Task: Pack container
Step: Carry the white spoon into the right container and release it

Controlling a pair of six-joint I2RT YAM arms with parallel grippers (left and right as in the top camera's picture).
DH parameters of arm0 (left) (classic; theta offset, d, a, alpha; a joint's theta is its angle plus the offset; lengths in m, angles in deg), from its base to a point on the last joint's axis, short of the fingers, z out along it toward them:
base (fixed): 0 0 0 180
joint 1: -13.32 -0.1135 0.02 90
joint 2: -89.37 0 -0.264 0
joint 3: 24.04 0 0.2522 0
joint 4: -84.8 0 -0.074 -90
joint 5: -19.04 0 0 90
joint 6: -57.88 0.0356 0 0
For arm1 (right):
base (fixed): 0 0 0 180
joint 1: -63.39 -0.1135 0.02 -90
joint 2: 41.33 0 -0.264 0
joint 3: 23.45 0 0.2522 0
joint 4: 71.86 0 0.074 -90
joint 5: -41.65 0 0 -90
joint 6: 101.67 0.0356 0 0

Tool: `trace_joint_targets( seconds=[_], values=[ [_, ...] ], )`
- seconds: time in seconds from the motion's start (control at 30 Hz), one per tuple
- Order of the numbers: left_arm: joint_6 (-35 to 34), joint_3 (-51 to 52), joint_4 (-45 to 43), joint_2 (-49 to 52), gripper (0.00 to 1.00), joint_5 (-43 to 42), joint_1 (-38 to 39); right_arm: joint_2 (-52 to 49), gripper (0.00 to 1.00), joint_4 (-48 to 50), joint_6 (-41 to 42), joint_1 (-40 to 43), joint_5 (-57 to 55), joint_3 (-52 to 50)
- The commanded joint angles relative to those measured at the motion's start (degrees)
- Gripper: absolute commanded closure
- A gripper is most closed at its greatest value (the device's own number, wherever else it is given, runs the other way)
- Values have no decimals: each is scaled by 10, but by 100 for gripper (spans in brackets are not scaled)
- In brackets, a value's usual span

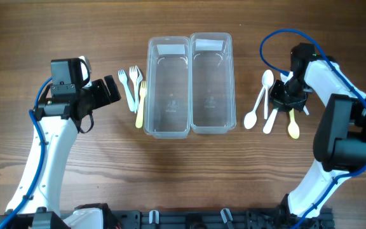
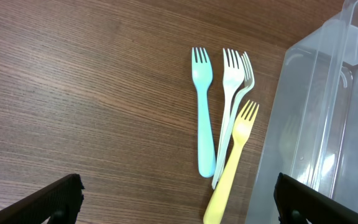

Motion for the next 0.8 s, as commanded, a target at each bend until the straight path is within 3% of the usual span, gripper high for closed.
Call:
trace_joint_targets(
  seconds=[0.0,0.27,0.4,0.57,0.77],
  values=[
    [11,-12,-2,2,0,8,3,69,96,-11,-2,-3,-16,2],
    [11,-12,-2,2,0,8,2,299,96,7,-12,-76,104,12],
    [11,-12,-2,2,0,8,3,344,96,19,-1,-143,110,12],
    [11,-12,-2,2,0,8,3,319,96,69,25,-233,77,-1],
    [11,-12,-2,2,0,8,2,204,96,128,45,-285,36,-7]
  ],
)
